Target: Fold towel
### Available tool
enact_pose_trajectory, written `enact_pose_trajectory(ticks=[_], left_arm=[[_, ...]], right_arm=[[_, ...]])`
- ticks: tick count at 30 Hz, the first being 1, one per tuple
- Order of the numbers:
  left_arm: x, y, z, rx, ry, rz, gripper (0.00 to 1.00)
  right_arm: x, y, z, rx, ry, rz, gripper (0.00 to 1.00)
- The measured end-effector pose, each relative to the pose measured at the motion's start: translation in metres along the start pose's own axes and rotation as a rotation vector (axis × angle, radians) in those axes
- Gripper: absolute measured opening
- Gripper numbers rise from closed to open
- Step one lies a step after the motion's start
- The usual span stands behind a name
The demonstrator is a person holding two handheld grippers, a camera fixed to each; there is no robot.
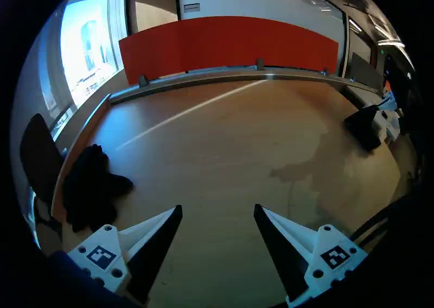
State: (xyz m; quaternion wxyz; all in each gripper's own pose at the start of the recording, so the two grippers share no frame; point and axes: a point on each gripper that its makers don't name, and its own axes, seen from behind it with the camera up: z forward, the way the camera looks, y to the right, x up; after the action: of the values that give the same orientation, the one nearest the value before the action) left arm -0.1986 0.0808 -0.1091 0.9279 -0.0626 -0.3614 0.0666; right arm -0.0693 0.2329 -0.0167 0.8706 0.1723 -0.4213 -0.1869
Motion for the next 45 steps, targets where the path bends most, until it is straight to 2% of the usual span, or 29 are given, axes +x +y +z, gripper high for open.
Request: enact_pose_trajectory(ticks=[5, 12, 18, 33, 45], left_arm=[[-0.001, -0.003, -0.002, 0.003, 0.001, -0.001, 0.98], [-0.003, -0.006, -0.005, 0.006, -0.002, 0.002, 0.98], [-0.002, -0.007, -0.006, 0.008, 0.000, 0.008, 0.98], [-0.002, -0.009, -0.007, 0.015, -0.001, 0.011, 0.99], [0.000, -0.010, -0.006, 0.018, -0.002, 0.013, 0.98]], right_arm=[[-0.030, 0.000, -0.002, -0.003, -0.046, 0.032, 0.05], [-0.077, 0.006, 0.001, -0.033, -0.125, 0.118, 0.05], [-0.101, 0.006, 0.002, -0.044, -0.171, 0.154, 0.05], [-0.134, 0.007, 0.016, -0.090, -0.259, 0.210, 0.05], [-0.139, 0.009, 0.020, -0.104, -0.266, 0.232, 0.05]])
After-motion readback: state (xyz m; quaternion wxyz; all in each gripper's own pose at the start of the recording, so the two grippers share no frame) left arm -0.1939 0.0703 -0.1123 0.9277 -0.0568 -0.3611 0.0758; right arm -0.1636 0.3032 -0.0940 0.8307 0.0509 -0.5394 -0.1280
